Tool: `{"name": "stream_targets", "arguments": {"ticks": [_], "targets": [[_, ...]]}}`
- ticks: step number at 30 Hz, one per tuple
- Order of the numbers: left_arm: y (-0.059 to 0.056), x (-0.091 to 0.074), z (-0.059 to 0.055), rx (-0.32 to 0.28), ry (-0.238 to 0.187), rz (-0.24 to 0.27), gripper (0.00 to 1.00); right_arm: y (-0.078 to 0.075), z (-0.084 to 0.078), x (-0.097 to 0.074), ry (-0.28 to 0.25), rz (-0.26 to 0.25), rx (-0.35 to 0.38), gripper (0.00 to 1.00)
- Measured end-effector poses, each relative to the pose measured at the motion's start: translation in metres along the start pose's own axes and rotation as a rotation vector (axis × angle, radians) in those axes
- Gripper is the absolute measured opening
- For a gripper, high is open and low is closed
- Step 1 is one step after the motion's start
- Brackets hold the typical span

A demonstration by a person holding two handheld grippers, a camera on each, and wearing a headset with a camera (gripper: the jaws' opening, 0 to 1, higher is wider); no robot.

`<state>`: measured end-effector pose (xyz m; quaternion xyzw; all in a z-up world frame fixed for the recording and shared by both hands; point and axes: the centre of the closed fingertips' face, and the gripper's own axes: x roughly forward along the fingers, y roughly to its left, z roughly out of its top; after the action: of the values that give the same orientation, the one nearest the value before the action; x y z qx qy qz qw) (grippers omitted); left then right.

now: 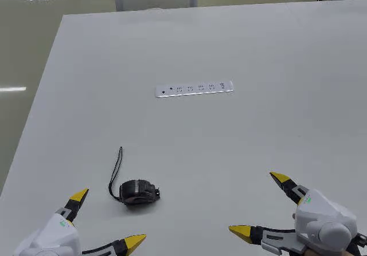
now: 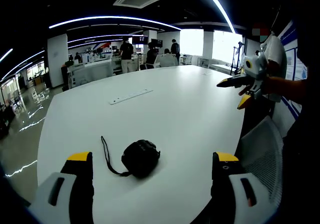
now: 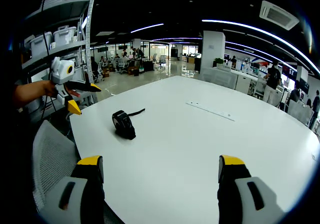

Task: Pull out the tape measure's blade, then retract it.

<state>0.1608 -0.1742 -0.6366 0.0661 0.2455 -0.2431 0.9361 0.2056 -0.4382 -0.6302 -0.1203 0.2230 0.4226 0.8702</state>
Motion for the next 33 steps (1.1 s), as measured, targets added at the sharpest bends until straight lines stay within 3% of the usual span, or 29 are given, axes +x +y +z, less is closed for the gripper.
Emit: {"name": "stream_targets", "arguments": {"ticks": [15,20,26,33], "targets": [[0.005,0.011,-0.002,0.032,0.019,-0.026,0.95,-0.002,-0.003,0.005,0.015,0.018,-0.005,0.97],[0.006,0.015,-0.005,0.049,0.037,-0.042,0.93,-0.003,-0.006,0.008,0.025,0.036,-0.014,0.95],[0.004,0.023,-0.013,0.119,0.088,-0.087,0.86,-0.001,-0.009,0.013,0.049,0.074,-0.059,0.93],[0.01,0.031,-0.013,0.124,0.09,-0.094,0.82,-0.002,-0.014,0.021,0.058,0.103,-0.075,0.92]]}}
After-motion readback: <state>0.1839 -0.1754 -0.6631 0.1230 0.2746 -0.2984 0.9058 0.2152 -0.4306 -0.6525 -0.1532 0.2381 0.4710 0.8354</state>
